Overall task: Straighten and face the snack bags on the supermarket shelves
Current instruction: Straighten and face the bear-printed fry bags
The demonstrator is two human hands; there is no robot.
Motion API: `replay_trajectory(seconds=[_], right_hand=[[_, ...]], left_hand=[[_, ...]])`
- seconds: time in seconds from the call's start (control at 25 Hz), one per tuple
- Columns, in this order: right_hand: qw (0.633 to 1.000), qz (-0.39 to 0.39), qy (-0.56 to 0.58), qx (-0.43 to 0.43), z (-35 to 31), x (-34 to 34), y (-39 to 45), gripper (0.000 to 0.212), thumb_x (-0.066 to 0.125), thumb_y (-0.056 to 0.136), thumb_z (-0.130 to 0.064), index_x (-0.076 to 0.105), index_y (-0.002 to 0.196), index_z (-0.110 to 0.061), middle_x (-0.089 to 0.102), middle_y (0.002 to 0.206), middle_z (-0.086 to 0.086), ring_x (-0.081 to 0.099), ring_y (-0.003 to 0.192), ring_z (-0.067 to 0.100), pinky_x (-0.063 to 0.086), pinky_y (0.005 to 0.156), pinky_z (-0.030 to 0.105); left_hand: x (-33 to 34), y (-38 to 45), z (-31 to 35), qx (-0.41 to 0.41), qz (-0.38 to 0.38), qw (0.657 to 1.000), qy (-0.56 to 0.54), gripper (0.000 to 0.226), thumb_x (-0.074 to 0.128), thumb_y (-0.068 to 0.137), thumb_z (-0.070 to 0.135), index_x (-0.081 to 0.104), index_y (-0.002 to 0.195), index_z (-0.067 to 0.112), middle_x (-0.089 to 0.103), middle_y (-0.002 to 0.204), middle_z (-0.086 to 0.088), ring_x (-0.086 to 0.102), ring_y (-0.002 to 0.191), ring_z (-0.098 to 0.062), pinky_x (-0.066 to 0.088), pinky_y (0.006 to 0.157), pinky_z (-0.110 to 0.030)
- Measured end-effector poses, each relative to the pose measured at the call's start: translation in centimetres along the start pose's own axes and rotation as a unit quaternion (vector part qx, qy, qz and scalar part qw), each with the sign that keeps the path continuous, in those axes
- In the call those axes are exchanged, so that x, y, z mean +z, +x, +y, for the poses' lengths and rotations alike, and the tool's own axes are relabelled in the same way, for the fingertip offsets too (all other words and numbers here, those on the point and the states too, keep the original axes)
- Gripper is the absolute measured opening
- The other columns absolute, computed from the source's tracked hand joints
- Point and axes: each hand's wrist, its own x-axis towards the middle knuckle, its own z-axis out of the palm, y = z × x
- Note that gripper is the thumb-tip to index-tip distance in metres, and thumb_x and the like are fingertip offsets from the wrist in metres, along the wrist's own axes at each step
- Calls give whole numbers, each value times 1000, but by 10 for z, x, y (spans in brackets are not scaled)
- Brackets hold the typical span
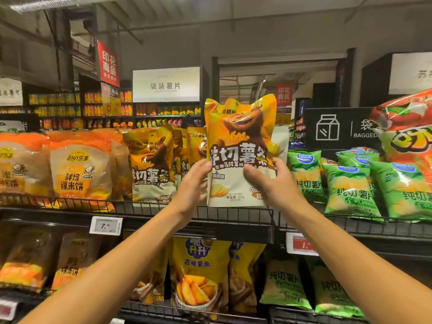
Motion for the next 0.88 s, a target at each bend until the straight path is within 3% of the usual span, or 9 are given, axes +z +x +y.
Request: replay_trajectory(seconds=[0.08, 0.2, 0.32, 0.4, 0.52, 0.64, 0.72, 0.88], right_hand=[[1000, 13, -15, -19, -1, 14, -1, 96, 82, 64, -65, 44, 140, -22, 67, 126, -2, 66, 113, 19, 51, 102, 48], [999, -16, 12, -26, -6, 26, 3, 87, 76, 68, -63, 44, 139, -24, 69, 121, -7, 68, 109, 13, 55, 98, 43], [998, -52, 43, -21, -7, 30, 3, 82, 65, 74, -57, 38, 145, -24, 65, 121, -8, 68, 102, -1, 55, 78, 19], [996, -55, 61, -21, -4, 34, 3, 80, 66, 76, -50, 37, 146, -23, 67, 115, -8, 69, 90, -6, 52, 68, 13], [997, -51, 61, -25, -5, 38, 3, 86, 70, 74, -46, 36, 149, -20, 67, 125, -1, 69, 100, 3, 55, 77, 21], [997, -44, 65, -27, -4, 38, 2, 86, 71, 75, -44, 37, 150, -16, 63, 134, 4, 63, 120, 18, 53, 101, 44], [996, -43, 75, -24, -3, 38, 2, 84, 70, 77, -40, 37, 150, -13, 62, 137, 6, 60, 125, 23, 48, 107, 51], [995, -33, 90, -26, 1, 38, 4, 82, 71, 77, -35, 38, 148, -11, 63, 135, 10, 62, 123, 27, 48, 105, 54]], left_hand=[[-8, 4, 2, 1, -2, 1000, 16, 63, 71, 74, 58, 46, 126, 33, 67, 106, 25, 65, 105, -6, 54, 88, -35], [-18, 11, -2, 28, -7, 999, -27, 41, 70, 76, 41, 46, 108, 36, 73, 89, 28, 70, 87, 4, 55, 63, -18], [-32, 16, -8, 17, -2, 996, -89, 55, 69, 77, 36, 45, 126, 24, 76, 103, 13, 72, 96, -6, 57, 66, -23], [-38, 17, -10, -10, -10, 992, -124, 74, 68, 82, 33, 35, 145, 13, 69, 124, -4, 69, 107, -18, 60, 74, -35], [-41, 19, -12, -25, -16, 990, -136, 83, 67, 83, 33, 25, 153, 15, 57, 139, -12, 64, 117, -24, 59, 81, -40], [-42, 22, -15, -19, -24, 991, -129, 91, 74, 76, 40, 29, 151, 16, 59, 139, -10, 62, 120, -24, 53, 97, -47], [-43, 23, -16, -12, -29, 992, -122, 94, 76, 70, 43, 33, 149, 15, 62, 135, -8, 62, 120, -24, 48, 103, -49], [-40, 22, -10, 10, -23, 997, -70, 88, 75, 76, 42, 30, 149, 20, 63, 132, -1, 68, 105, -11, 57, 76, -31]])
